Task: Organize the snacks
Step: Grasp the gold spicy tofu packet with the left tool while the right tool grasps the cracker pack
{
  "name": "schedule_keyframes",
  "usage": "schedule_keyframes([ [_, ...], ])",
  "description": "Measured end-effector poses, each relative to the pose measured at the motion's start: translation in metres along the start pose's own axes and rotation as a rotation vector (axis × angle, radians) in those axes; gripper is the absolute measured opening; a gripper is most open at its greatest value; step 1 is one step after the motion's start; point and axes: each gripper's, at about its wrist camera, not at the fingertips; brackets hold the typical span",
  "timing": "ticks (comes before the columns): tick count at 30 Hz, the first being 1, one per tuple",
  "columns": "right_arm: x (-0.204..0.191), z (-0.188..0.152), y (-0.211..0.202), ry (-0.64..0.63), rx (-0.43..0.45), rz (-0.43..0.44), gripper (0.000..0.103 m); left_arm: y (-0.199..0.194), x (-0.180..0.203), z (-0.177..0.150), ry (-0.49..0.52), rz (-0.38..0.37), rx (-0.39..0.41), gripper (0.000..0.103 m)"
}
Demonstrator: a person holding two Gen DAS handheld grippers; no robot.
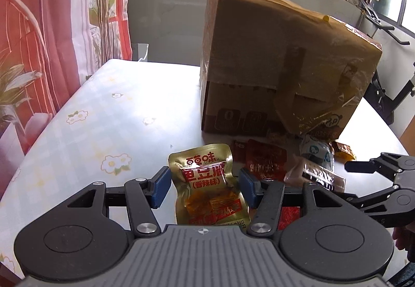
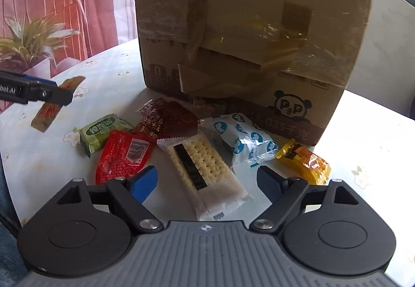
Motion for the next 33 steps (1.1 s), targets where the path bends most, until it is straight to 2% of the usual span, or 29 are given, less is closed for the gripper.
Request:
schedule_keyframes([
  [6, -0.002, 0.005, 0.029, -0.027, -0.064, 0.058, 0.078, 0.0, -0.002, 0.005, -0.018, -0.012, 0.01, 0.06],
  [14, -0.008, 0.008, 0.04, -0.071, -0.083, 0.029, 0.078, -0.003, -0.002, 0.001, -0.026, -0.027, 0.002, 0.06],
  [19, -0.006, 0.002, 0.03, -0.009, -0.12, 0.037, 0.072, -0.005, 0.002, -0.004, -0.029, -0.04, -0.006, 0.06],
  [25, 0.002, -0.006, 0.011, 0.195, -0.141, 0.054, 0.07, -0.007, 0.003, -0.006, -0.025, -0.051, -0.013, 0.06],
  [33, 0.001, 0.001, 0.023, 0.132, -0.11, 0.058, 0.057, -0.012, 0.009, -0.009, -0.015, -0.057, -0.011, 0.06],
])
Point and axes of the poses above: each gripper's, at about its wrist camera, not at the fingertips, and y roughly the way its jaws point, x to its right, z to its top, and after that the axes turned 11 degrees about x, right-handed
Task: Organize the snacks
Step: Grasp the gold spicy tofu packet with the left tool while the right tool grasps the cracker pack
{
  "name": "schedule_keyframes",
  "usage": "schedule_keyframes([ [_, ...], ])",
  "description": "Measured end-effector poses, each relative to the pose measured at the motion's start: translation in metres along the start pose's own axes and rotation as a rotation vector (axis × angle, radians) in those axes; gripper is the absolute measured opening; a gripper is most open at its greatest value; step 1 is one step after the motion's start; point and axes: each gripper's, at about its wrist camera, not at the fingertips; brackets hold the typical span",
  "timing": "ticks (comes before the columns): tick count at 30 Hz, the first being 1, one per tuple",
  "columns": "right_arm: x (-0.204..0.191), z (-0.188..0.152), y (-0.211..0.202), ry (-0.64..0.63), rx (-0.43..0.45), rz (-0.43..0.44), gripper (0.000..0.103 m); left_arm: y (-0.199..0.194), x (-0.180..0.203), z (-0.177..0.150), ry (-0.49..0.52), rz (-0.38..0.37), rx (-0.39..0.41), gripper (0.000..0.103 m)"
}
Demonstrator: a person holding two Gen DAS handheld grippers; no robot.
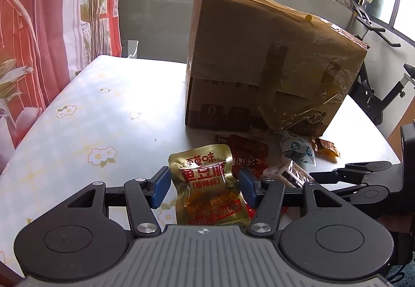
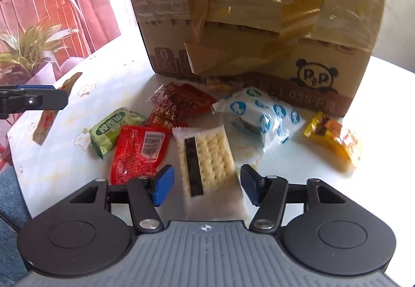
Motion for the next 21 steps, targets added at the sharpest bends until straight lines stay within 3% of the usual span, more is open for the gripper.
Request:
schedule_keyframes([
  [12, -0.013, -0.013, -0.001, -0.132, 0.045, -0.05, 0.051, -0.006, 0.004, 0.001, 0.001, -0.003, 0.016, 0.06],
  [16, -0.009, -0.019, -0.015, -0.111, 0.061, -0.067, 0.05, -0.007, 0.005, 0.002, -0.001, -0.008, 0.023, 0.06],
  [21, -0.003, -0.01, -0.041, -0.047, 0.146, -0.061, 0.049, -0.009, 0.009, 0.006, 0.006, -0.021, 0.037, 0.06],
])
Point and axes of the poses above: each gripper's, at about its wrist camera, not at the fingertips, and y roughly the way its jaws point, x to its right, z to its top, and after that the axes turned 11 degrees about x, right-handed
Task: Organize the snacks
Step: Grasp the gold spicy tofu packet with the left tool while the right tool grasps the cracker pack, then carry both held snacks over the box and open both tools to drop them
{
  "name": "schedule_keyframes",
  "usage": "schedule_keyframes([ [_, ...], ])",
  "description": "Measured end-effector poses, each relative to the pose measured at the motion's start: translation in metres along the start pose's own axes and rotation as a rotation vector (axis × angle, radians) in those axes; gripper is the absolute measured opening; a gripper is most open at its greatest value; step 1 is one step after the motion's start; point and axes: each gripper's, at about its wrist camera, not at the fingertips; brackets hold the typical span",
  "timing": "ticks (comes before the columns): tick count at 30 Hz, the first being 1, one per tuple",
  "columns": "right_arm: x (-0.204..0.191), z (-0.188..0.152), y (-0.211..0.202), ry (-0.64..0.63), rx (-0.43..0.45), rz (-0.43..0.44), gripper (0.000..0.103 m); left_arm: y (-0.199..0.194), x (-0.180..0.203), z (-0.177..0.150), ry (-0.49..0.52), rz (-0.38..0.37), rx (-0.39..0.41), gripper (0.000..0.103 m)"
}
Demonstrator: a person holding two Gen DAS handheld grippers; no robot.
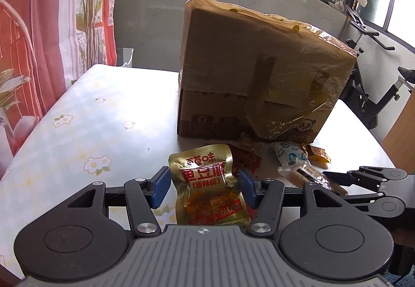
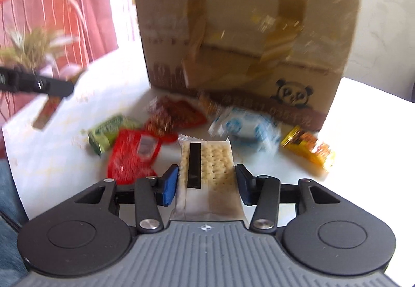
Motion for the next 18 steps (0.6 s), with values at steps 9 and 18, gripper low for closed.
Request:
schedule_keyframes([
  [9, 0.015, 0.026, -0.035, 0.066, 0.118, -0.013, 0.049, -0.002, 0.008, 0.018, 0.032, -0.035, 0.044, 0.06],
  [18, 0.031, 0.077, -0.064, 0.065, 0.294, -0.042, 0.049, -0.007, 0.02, 0.074, 0.077, -0.083, 0.174, 0.06],
])
Point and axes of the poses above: each gripper's, at about its wrist camera, not at the fingertips, and y roughly the way its jaws point, x to its right, z to its top, and after that the axes turned 11 degrees about x, right-handed
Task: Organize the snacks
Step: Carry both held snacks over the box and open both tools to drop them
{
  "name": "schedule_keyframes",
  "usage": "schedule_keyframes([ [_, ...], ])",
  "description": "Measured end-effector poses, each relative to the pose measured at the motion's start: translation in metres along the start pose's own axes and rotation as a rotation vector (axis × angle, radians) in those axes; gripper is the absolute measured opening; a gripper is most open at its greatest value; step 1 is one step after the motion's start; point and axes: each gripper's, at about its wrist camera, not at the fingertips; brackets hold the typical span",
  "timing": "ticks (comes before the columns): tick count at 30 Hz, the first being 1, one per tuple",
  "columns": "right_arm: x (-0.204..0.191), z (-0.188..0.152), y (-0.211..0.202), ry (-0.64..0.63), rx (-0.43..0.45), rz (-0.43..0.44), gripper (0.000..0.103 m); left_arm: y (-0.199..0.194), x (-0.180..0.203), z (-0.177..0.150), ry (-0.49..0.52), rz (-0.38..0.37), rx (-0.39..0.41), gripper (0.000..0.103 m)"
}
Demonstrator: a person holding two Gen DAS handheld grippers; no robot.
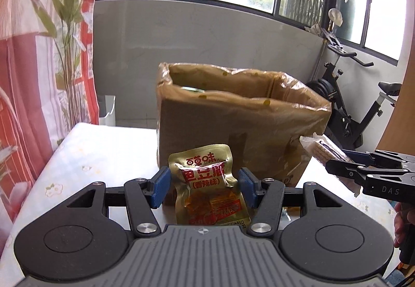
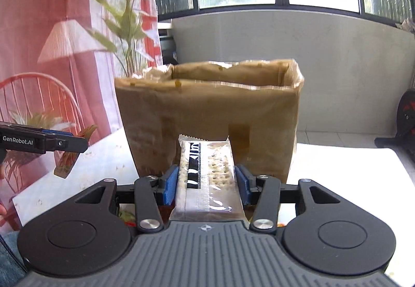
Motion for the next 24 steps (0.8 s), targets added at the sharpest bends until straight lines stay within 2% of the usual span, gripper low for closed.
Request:
schedule_keyframes([
  [7, -0.001, 0.047, 0.012, -0.03, 0.113, 0.021, 0.049, 0.022, 0.02, 0.043, 0.057, -0.05, 0.079, 0.06],
  [11, 0.002, 0.07, 0.035, -0.034, 0.139, 0.045, 0.049, 0.045, 0.03, 0.066, 0.076, -0.079, 0.097, 0.061],
  [21, 0.039, 0.096, 0.117, -0.033, 0.092, -0.012, 0.049, 0.117, 0.034, 0.105, 0.079, -0.049, 0.078, 0.061],
  [24, 0.049, 0.097, 0.137, -0.06, 0.034, -0.037, 0.049, 0.136, 0.038, 0.106, 0.093, -0.027, 0.054, 0.061],
])
Point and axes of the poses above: each gripper's, at about its wrist camera, not at the fingertips, and y roughly the way its jaws point, x to its right, z to its top, and after that the axes turned 11 degrees about x, right-handed
